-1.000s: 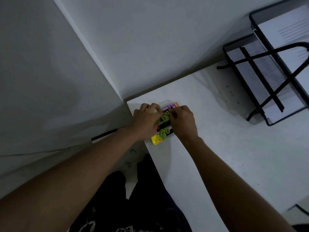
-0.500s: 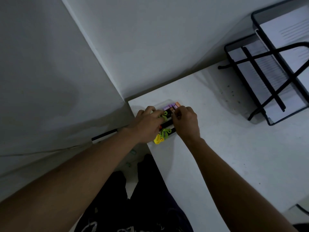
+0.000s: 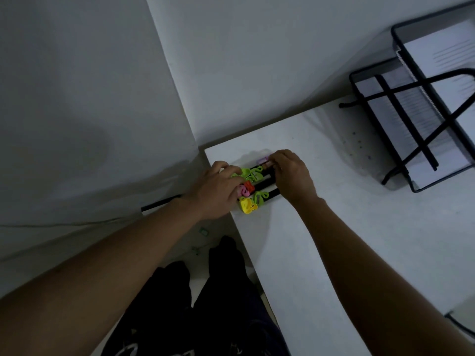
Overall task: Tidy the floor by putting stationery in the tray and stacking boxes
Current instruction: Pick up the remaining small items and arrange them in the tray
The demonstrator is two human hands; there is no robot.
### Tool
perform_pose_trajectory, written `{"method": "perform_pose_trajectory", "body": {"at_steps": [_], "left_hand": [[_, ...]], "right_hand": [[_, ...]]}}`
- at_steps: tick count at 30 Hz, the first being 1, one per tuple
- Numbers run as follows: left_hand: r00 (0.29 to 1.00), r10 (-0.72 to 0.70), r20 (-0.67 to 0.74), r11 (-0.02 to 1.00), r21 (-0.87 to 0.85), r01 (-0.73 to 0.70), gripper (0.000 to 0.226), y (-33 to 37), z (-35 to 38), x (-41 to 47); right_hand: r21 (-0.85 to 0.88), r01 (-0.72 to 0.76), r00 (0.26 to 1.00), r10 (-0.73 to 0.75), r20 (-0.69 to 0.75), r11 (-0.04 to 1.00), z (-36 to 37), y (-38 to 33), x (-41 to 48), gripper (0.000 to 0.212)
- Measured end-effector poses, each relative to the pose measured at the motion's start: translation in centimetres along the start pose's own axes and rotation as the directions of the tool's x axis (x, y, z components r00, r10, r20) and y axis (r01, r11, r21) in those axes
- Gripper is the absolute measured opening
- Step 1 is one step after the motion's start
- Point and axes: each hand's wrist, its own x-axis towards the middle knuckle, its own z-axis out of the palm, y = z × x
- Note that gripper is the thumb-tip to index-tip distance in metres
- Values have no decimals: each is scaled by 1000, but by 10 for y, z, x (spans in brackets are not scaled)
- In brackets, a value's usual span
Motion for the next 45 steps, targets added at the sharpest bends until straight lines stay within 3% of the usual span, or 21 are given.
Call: {"method": "perform_pose_trajectory", "body": {"at_steps": [9,17,24,27,31,35,39,45], "left_hand": [[999,-37,18,999,-2,37,37,1,2,-15],[992,-115,-49,990,-86,111,35,-2,-1,-32],[968,-184,-168,974,-162,157,28,-21,14,-81],[964,-219,-152,965,-179,191,27,-41,29,-115],[966,-245,-84,953,-207,224,29,-76,56,-160],[959,-281,-23,935,-232,269,33,-114,88,-198],[949,-311,41,911,-270,310,34,-142,123,-220],[921,-363,142,854,-345,390,31,-180,210,-233]], "right_hand": [[-58,-39,999,39,1,998,2,3,1,15],[84,-154,976,165,-141,984,8,-25,-23,17],[190,33,981,5,-196,981,25,-110,-68,12],[207,85,984,-49,-172,975,48,-148,-90,10],[229,14,994,12,-111,973,92,-175,-120,11],[274,-145,985,165,-49,951,152,-182,-144,13],[317,-298,950,312,8,900,210,-173,-158,12],[321,-391,920,380,100,862,311,-138,-173,10]]}}
